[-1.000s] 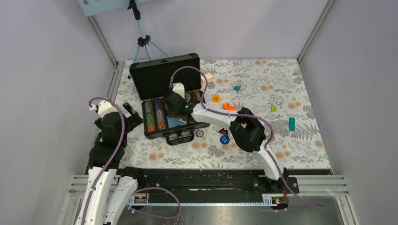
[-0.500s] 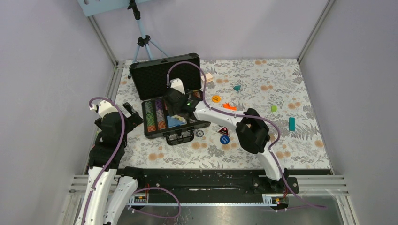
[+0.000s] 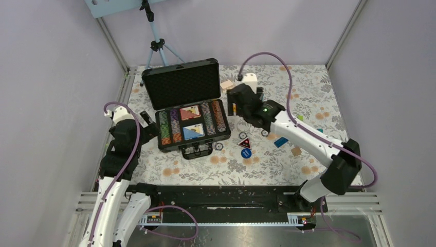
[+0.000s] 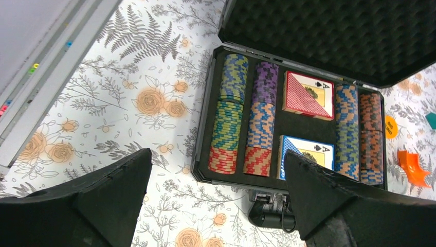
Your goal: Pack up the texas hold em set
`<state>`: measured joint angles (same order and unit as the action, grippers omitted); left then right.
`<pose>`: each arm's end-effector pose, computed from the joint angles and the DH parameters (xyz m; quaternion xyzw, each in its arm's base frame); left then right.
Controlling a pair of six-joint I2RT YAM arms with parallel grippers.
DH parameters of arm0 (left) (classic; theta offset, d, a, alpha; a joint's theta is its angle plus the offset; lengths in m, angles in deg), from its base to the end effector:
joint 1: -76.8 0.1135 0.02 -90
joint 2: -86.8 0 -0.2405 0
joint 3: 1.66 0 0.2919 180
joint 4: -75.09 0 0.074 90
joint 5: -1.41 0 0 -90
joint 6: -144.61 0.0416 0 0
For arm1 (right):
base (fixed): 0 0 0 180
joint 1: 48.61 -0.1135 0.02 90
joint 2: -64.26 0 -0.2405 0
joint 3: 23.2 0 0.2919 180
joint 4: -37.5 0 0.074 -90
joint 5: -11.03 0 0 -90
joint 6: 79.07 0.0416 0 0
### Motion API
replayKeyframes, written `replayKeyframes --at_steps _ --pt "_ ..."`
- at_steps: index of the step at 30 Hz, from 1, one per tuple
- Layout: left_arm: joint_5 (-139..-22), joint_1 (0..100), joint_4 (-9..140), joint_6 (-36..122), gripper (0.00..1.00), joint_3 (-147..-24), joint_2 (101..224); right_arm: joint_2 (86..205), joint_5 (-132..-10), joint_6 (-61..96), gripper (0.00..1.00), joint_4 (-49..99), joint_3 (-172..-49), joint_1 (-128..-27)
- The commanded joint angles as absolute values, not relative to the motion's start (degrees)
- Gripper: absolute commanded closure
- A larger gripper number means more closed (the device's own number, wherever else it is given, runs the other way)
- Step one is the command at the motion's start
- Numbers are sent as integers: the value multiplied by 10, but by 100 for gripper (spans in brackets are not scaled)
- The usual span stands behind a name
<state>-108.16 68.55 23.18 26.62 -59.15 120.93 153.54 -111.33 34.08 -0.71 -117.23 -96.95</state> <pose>0.1884 -0.0132 0.3101 -0.2308 0.8197 -0.0177 0.5240 0.2818 0.2832 0.3180 -0.0556 0.8543 0.0665 0.5126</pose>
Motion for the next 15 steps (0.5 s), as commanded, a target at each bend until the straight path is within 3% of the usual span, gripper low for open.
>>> replayKeyframes --at_steps 1,7,15 --pt "-1037 683 258 278 1 -600 1228 1479 -1098 393 13 -105 -1087 -929" --pt "-986 683 258 273 1 -602 1253 1428 -1051 417 12 -173 -1014 -875" --pt "-984 683 258 295 1 -615 1287 1479 -979 427 6 -188 -1013 -856"
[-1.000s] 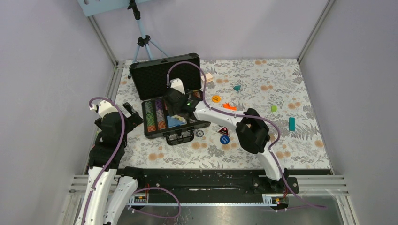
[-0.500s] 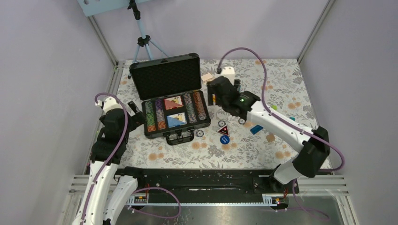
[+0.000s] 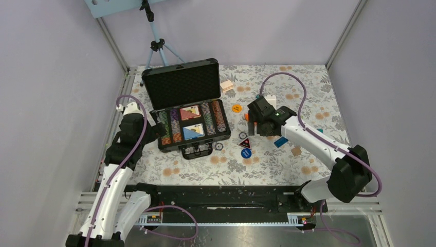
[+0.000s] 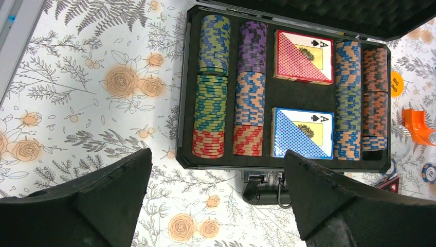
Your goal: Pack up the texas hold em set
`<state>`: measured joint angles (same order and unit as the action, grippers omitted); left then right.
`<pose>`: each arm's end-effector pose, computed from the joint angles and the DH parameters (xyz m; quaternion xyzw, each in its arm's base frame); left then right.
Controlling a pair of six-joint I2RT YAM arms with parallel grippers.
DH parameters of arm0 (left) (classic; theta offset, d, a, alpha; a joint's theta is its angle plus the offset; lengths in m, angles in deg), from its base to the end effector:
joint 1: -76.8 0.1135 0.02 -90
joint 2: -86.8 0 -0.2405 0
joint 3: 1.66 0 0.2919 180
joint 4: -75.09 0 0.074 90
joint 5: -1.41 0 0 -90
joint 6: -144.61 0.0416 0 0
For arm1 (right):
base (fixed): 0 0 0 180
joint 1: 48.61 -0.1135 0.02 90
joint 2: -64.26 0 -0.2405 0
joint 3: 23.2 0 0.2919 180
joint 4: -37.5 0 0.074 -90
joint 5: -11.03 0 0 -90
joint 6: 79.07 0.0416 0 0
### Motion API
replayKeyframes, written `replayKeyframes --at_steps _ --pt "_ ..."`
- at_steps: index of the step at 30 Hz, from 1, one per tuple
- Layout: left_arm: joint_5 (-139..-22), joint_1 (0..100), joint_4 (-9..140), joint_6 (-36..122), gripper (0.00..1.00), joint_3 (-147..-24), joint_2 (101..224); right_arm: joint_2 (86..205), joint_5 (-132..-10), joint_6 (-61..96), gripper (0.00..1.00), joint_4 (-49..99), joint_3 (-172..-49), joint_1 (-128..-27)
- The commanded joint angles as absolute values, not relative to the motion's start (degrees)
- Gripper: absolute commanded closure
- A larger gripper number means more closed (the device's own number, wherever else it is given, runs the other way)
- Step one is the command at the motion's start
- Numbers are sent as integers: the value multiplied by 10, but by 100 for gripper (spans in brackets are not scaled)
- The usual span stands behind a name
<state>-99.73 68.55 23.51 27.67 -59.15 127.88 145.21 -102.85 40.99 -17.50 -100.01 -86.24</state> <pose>0.2115 -0.0225 0.2879 -0.1876 0.8645 -0.0564 0.4629 0.2722 0.1886 0.2338 -0.0073 0.9447 -0.0207 0.3273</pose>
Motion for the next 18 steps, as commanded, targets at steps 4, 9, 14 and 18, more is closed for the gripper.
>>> replayKeyframes --at_steps 4,9,14,18 --pt "-988 682 260 312 1 -619 1299 1541 -953 439 1 -188 -1065 -853" --pt "-995 682 269 314 1 -608 1300 1620 -950 459 1 -188 -1142 -852" --pt "-1013 680 268 323 1 -607 1290 1698 -976 490 1 -189 -1191 -849" --pt "-1014 678 269 324 1 -606 1286 1742 -982 519 2 -188 -1218 -844"
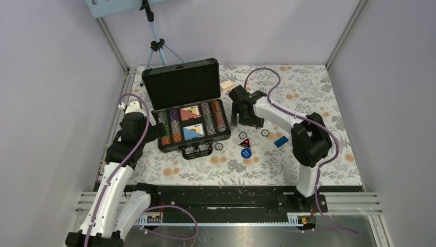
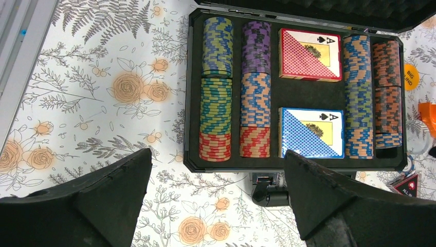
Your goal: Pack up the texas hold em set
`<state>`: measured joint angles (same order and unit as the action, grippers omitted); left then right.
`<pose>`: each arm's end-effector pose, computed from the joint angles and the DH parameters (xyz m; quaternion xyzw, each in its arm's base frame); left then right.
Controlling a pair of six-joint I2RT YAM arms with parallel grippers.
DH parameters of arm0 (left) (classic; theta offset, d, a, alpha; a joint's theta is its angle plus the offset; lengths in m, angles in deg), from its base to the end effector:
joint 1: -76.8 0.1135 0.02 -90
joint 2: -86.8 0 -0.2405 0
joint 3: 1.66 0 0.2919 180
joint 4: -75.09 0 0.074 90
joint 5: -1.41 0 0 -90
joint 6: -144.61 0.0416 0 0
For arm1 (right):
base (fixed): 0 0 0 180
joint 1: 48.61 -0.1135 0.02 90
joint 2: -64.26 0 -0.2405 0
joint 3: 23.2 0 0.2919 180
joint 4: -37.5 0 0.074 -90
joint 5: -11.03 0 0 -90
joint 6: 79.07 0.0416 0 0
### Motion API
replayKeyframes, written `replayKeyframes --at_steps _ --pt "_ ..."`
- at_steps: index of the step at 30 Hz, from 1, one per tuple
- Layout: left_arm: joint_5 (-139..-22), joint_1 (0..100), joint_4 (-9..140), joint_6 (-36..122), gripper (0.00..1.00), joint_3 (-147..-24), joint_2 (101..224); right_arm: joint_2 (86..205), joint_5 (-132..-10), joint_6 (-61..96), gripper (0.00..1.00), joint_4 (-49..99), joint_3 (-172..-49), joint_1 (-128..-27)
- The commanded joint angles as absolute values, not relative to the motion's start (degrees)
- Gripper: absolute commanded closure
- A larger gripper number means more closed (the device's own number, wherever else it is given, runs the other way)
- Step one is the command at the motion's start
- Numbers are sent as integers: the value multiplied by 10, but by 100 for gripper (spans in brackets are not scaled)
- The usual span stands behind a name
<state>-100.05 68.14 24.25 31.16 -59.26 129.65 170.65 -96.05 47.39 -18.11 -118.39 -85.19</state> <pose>0.2175 -0.0248 0.2838 -0.1590 0.8737 -0.0392 0.4580 0.3438 0.2399 0.1830 0.0288 0.9688 0.0014 0.2463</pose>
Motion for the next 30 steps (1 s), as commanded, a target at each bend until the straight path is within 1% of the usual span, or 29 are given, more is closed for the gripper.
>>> replayKeyframes --at_steps 1,13,18,21,23,24,30 --pt "-1014 677 268 325 1 -607 1285 1752 -983 524 2 -188 -1225 -843" --pt "-1020 673 268 326 1 -606 1278 1830 -982 567 1 -174 -1273 -832" --pt "-1022 671 268 327 1 -606 1276 1853 -975 575 3 -163 -1279 -823" --pt "-1021 670 268 327 1 -606 1276 1865 -976 576 6 -161 -1285 -821" --pt "-1022 670 268 327 1 -606 1275 1871 -977 574 12 -160 -1289 -819" --pt "-1022 670 268 327 1 -606 1275 1871 -978 573 13 -161 -1288 -819" --pt "-1022 669 269 327 1 -606 1274 1871 -963 569 19 -161 -1282 -814"
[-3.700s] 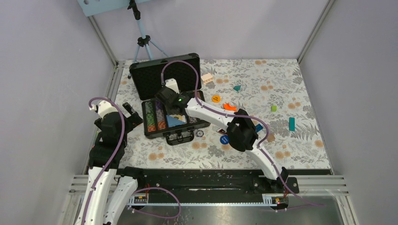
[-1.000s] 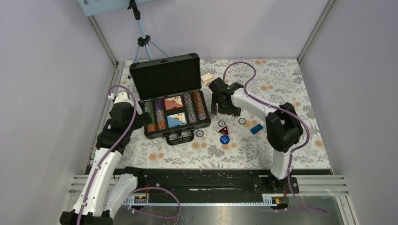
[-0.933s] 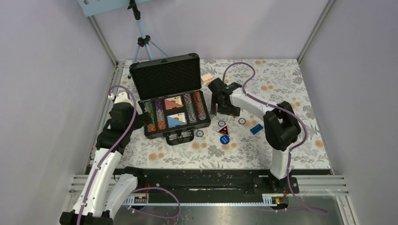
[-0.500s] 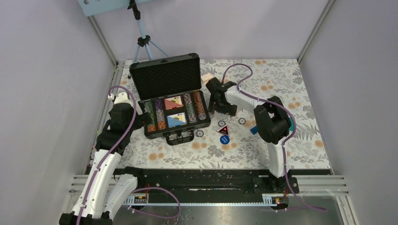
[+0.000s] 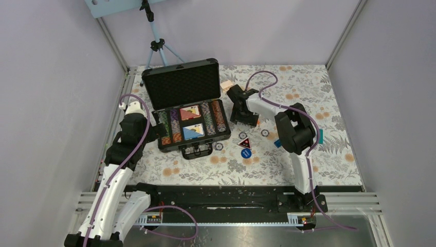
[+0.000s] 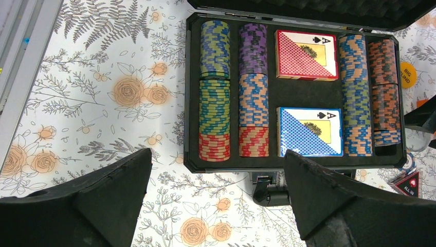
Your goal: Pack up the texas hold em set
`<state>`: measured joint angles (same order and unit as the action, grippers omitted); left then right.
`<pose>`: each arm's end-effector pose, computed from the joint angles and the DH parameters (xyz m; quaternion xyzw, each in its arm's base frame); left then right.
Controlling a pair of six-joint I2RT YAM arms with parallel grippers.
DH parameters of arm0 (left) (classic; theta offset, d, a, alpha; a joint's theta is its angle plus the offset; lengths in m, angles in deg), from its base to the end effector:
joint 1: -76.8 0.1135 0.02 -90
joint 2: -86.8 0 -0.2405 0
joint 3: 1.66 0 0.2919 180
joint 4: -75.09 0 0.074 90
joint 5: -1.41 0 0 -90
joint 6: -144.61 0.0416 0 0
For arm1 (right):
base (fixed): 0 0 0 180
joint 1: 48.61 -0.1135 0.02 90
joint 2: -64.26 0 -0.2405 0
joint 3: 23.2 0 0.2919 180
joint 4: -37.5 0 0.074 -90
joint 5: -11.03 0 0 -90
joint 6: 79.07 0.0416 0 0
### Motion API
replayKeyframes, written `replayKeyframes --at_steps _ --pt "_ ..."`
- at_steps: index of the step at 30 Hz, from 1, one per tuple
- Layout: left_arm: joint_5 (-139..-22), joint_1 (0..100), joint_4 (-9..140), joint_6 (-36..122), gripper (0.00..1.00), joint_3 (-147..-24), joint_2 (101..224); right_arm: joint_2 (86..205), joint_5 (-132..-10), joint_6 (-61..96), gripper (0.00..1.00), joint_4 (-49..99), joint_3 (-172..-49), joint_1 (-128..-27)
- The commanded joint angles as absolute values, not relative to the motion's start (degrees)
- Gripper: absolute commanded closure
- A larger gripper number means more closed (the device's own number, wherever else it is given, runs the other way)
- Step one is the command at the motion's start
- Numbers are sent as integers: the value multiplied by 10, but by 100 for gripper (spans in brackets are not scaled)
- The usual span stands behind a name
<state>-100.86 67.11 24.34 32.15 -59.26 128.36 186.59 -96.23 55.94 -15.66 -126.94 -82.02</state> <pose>0.2132 -0.0274 0.2884 -0.1472 0.8698 -0.0368 0.4695 0.3915 0.2435 0.1157 0.1223 0.9688 -0.0157 0.2151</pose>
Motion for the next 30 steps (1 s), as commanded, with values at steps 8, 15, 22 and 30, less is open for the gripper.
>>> replayKeyframes --at_steps 8,15,22,30 --pt "-1022 668 271 327 1 -606 1275 1863 -949 569 29 -160 -1259 -813" --pt "-1022 667 270 327 1 -605 1275 1868 -951 564 48 -154 -1252 -814" --pt "-1022 666 270 327 1 -605 1276 1838 -962 558 50 -123 -1214 -813" --pt "-1023 665 271 327 1 -605 1276 1766 -1002 511 50 -128 -1213 -813"
